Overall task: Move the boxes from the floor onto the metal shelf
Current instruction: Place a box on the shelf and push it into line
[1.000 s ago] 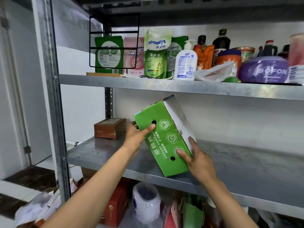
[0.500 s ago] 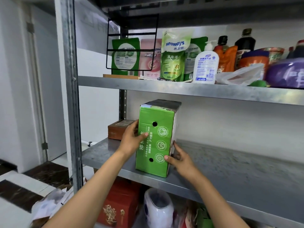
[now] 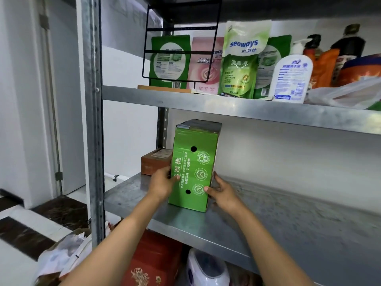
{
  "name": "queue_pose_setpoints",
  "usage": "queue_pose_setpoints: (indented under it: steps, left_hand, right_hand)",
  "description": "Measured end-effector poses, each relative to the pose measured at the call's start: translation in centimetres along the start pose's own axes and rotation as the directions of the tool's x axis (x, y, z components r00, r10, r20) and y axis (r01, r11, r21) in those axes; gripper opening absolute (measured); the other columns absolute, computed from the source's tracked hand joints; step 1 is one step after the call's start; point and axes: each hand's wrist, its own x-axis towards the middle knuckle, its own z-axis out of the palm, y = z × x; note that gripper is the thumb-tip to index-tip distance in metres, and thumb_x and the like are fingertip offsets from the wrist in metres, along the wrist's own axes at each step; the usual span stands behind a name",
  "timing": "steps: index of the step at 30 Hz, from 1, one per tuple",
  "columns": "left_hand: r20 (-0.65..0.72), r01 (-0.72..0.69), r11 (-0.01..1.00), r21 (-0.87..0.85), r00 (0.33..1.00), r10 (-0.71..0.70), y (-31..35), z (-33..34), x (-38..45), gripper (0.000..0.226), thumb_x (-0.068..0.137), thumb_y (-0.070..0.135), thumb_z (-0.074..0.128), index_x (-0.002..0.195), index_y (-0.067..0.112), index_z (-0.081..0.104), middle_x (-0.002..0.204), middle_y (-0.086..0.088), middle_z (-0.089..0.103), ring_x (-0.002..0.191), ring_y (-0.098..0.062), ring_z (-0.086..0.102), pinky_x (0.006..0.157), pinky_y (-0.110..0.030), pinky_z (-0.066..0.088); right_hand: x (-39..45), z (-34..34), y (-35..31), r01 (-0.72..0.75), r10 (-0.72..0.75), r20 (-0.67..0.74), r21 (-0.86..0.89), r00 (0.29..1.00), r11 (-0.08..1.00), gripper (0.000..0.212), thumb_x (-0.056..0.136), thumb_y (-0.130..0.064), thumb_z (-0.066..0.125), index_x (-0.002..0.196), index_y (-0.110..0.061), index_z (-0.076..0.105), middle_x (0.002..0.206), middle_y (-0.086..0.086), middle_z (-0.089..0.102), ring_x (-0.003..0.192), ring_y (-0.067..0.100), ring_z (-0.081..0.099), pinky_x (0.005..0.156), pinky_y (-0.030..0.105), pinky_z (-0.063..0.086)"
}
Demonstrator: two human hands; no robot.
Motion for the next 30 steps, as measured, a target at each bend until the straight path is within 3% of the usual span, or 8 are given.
queue_pose_setpoints:
  steps: [3, 8, 12, 15, 18, 22, 26, 30]
  left_hand:
    - [-0.044, -0.006, 0.999, 0.043, 0.999, 0.008, -1.0, -0.1, 2.1, 0.024, 0.088, 0.014, 0.067, 0.111, 0.01, 0.07, 0.109, -0.003, 0.071, 0.096, -0.016, 0.065, 0.08, -0.022, 0.045]
    - [-0.08, 0.034, 0.994, 0.108, 0.996, -0.025, -2.7, -0.1, 5.5, 0.023, 0.088, 0.012, 0.065, 0.111, 0.012, 0.068, 0.104, 0.0, 0.069, 0.091, -0.016, 0.062, 0.077, -0.023, 0.044]
    - [-0.072, 0.077, 0.99, 0.121, 0.995, -0.069, -4.2, 0.8, 8.4, 0.023, 0.087, 0.01, 0.064, 0.109, 0.009, 0.069, 0.108, -0.01, 0.071, 0.096, -0.025, 0.065, 0.08, -0.031, 0.051]
    - [-0.081, 0.042, 0.992, 0.123, 0.996, -0.032, -4.7, 1.8, 9.8, 0.026, 0.087, 0.007, 0.061, 0.112, 0.008, 0.068, 0.111, -0.01, 0.07, 0.101, -0.025, 0.065, 0.08, -0.026, 0.046]
    - [-0.089, 0.033, 0.986, 0.166, 0.996, -0.018, -5.3, 2.8, 11.2, 0.026, 0.086, 0.006, 0.061, 0.11, 0.008, 0.069, 0.109, -0.01, 0.071, 0.101, -0.026, 0.065, 0.075, -0.024, 0.042]
    - [-0.138, 0.095, 0.959, 0.266, 0.989, -0.059, -6.2, 3.9, 13.1, 0.022, 0.087, 0.014, 0.064, 0.106, 0.005, 0.07, 0.106, -0.018, 0.069, 0.099, -0.034, 0.064, 0.081, -0.035, 0.05]
    - [-0.141, 0.156, 0.933, 0.323, 0.983, -0.116, -6.9, 3.8, 13.9, 0.027, 0.086, 0.021, 0.067, 0.109, 0.006, 0.069, 0.11, -0.021, 0.067, 0.1, -0.037, 0.063, 0.086, -0.039, 0.051]
    - [-0.085, 0.113, 0.93, 0.349, 0.992, -0.088, -6.5, 3.5, 13.6, 0.032, 0.09, 0.019, 0.06, 0.121, 0.013, 0.061, 0.124, -0.023, 0.056, 0.105, -0.039, 0.058, 0.093, -0.038, 0.047]
  right_hand:
    - [2.7, 0.6, 0.1, 0.016, -0.016, 0.002, 0.005, 1.0, 1.0, 0.073, 0.097, -0.004, 0.054, 0.155, -0.01, 0.011, 0.146, 0.019, 0.045, 0.12, 0.025, 0.057, 0.059, 0.004, 0.046]
    - [7.0, 2.2, 0.8, 0.011, -0.013, -0.028, -0.055, 1.0, 0.998, 0.072, 0.097, -0.011, 0.057, 0.155, -0.015, 0.015, 0.139, 0.012, 0.055, 0.109, 0.017, 0.062, 0.07, 0.009, 0.048]
    - [10.0, 2.7, 1.1, -0.014, 0.005, -0.081, -0.106, 0.997, 0.994, 0.074, 0.096, -0.019, 0.06, 0.155, -0.022, 0.015, 0.145, 0.011, 0.05, 0.121, 0.023, 0.058, 0.099, 0.037, 0.05]
    - [12.0, 2.4, 1.7, -0.004, -0.007, -0.083, -0.138, 0.997, 0.99, 0.075, 0.095, -0.023, 0.06, 0.156, -0.025, 0.016, 0.146, 0.007, 0.049, 0.12, 0.024, 0.06, 0.103, 0.047, 0.048]
    - [13.5, 1.8, 2.4, -0.003, -0.006, -0.063, -0.142, 0.998, 0.99, 0.076, 0.093, -0.023, 0.06, 0.156, -0.026, 0.017, 0.145, 0.005, 0.051, 0.116, 0.021, 0.063, 0.102, 0.047, 0.048]
    - [14.8, 1.2, 3.2, 0.003, -0.017, -0.087, -0.153, 0.996, 0.988, 0.08, 0.087, -0.032, 0.064, 0.154, -0.031, 0.021, 0.143, 0.004, 0.053, 0.119, 0.022, 0.06, 0.1, 0.043, 0.049]
    - [15.3, 1.8, 3.3, -0.006, -0.01, -0.101, -0.162, 0.995, 0.987, 0.078, 0.089, -0.034, 0.063, 0.154, -0.033, 0.02, 0.144, 0.008, 0.051, 0.104, 0.018, 0.054, 0.073, 0.024, 0.044]
    - [15.2, 2.7, 2.7, -0.011, -0.021, -0.122, -0.261, 0.992, 0.965, 0.079, 0.086, -0.041, 0.058, 0.154, -0.029, 0.019, 0.15, 0.003, 0.045, 0.132, 0.028, 0.048, 0.104, 0.037, 0.045]
